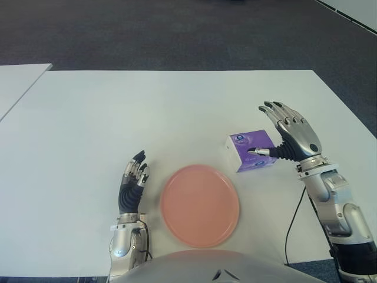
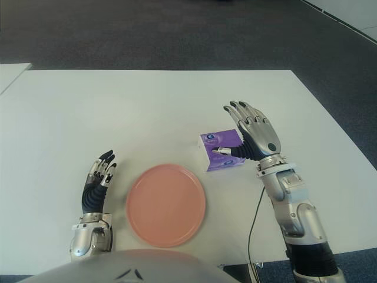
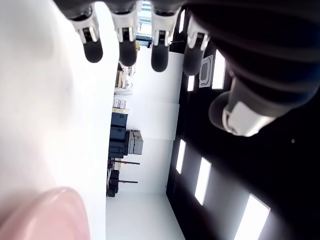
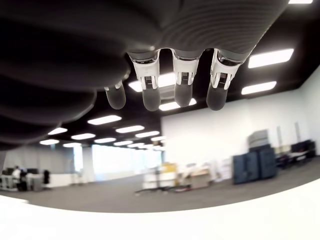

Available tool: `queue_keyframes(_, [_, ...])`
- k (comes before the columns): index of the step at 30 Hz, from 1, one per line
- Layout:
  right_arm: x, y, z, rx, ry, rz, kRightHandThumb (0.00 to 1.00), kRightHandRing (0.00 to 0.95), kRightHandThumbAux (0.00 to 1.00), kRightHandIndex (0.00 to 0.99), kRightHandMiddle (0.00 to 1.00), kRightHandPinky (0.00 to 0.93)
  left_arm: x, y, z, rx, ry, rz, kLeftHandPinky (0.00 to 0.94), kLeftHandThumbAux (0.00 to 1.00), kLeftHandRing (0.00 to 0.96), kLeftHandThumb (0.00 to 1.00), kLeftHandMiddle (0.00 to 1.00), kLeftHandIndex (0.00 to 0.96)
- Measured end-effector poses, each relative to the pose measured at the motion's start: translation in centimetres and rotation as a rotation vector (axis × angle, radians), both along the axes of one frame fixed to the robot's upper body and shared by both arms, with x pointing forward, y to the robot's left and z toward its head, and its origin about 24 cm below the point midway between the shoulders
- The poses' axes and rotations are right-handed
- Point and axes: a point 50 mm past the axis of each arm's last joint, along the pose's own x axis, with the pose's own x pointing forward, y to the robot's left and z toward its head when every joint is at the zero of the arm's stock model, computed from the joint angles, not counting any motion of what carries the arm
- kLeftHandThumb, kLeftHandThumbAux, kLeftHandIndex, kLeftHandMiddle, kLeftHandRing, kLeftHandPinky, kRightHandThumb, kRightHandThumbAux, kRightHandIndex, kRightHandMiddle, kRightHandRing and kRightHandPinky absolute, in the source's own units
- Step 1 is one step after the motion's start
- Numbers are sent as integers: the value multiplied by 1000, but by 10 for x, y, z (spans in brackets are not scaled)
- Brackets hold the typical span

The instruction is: Put the tissue paper into the plate.

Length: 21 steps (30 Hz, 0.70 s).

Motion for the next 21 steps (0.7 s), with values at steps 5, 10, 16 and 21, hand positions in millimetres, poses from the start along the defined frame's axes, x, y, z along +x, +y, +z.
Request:
queue_keyframes(5, [2,13,-17,21,6,-78,178,0,425,0,0,0,0,0,0,0,0,-5,115,543,109,203,136,198])
queue_keyframes(10, [6,22,-30,46,-12,-153,173,0,429,0,0,0,0,-1,0,3,1,-8,130,542,113,210,141,216])
queue_keyframes(16, [13,24,-35,53,-57,-216,180,0,433,0,0,0,0,-1,0,6,2,-12,123,539,111,220,140,229])
queue_keyframes(21, [21,23,-42,76,-79,-277,181,0,450,0,0,0,1,-3,0,6,7,-23,98,534,96,219,129,217])
